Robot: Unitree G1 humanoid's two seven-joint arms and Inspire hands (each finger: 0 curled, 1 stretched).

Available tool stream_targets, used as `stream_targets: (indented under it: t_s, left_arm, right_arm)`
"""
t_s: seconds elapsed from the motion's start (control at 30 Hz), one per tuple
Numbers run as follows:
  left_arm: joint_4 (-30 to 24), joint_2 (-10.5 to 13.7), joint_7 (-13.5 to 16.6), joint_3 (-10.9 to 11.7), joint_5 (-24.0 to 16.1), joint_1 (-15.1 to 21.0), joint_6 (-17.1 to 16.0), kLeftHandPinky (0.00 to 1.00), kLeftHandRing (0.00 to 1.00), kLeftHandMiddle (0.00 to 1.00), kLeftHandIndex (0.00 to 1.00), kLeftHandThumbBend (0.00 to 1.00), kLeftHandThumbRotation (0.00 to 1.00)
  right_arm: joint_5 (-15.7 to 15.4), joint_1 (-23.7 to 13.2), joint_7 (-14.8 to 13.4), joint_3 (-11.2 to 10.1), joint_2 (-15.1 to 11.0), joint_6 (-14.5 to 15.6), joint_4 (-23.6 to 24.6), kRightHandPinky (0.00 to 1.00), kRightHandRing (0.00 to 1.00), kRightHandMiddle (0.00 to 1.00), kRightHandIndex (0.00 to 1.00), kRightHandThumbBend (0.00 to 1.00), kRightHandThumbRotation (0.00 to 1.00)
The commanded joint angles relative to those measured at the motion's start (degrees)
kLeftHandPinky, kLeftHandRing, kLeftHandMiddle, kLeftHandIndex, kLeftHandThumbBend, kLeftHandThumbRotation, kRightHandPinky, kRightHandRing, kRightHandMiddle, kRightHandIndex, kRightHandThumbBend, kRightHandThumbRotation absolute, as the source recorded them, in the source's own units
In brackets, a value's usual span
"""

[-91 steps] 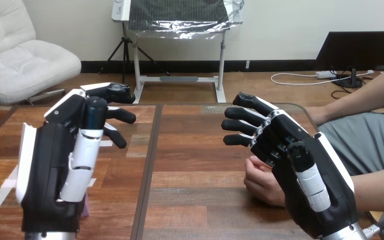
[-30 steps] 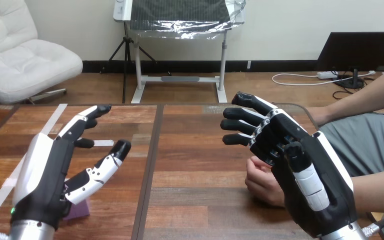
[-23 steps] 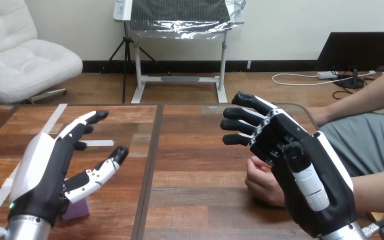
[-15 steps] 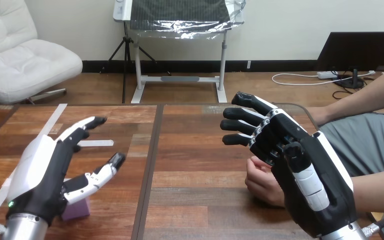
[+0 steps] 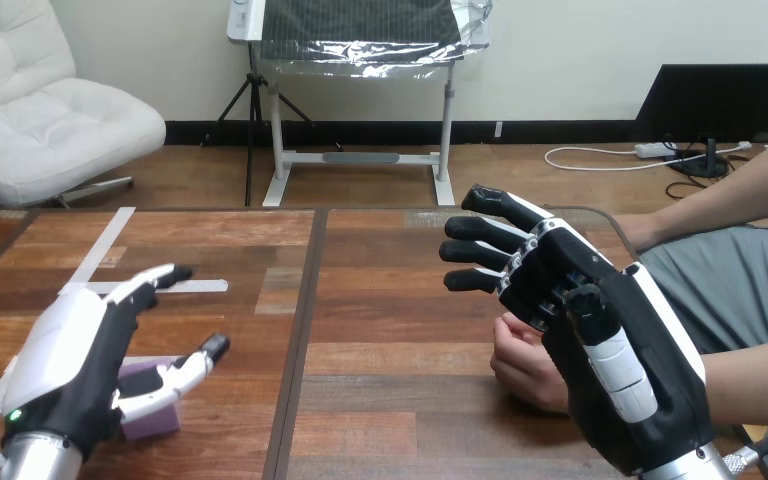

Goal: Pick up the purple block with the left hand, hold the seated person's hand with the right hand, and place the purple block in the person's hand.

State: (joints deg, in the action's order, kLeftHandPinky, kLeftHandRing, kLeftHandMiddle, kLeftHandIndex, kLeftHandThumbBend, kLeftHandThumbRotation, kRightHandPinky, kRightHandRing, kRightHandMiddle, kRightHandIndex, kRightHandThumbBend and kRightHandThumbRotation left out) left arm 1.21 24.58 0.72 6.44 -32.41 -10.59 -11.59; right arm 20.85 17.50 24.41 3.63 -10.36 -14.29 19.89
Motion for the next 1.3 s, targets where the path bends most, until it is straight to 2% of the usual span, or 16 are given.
stream_targets:
  t_s: [0.0, 0.33, 0.7, 1.27]
  left_arm:
    - [2.3, 2.2, 1.5, -1.3, -1.6, 4.3, 0.1, 0.74, 0.82, 0.85, 0.82, 0.63, 0.48]
    - [6.7, 4.0, 3.5, -2.8, -4.5, 5.7, 0.4, 0.74, 0.81, 0.83, 0.81, 0.7, 0.36]
    - [10.9, 5.9, 5.2, -4.1, -5.7, 7.0, 0.1, 0.73, 0.8, 0.82, 0.8, 0.76, 0.32]
    - [12.8, 7.9, 2.8, -5.4, -6.2, 8.1, 2.6, 0.76, 0.81, 0.82, 0.81, 0.78, 0.24]
  right_arm:
    - [0.5, -3.0, -0.2, -0.8, 0.6, -0.7, 1.9, 0.72, 0.78, 0.79, 0.82, 0.89, 0.76]
    - [0.8, -2.7, -0.1, -0.9, 0.6, -0.8, 2.1, 0.71, 0.77, 0.78, 0.82, 0.9, 0.75]
    - [0.5, -2.6, -0.2, -0.9, 0.6, -1.0, 2.3, 0.7, 0.77, 0.78, 0.82, 0.89, 0.76]
    - [1.1, -2.6, 0.2, -0.9, 0.6, -1.1, 2.3, 0.7, 0.76, 0.78, 0.82, 0.89, 0.76]
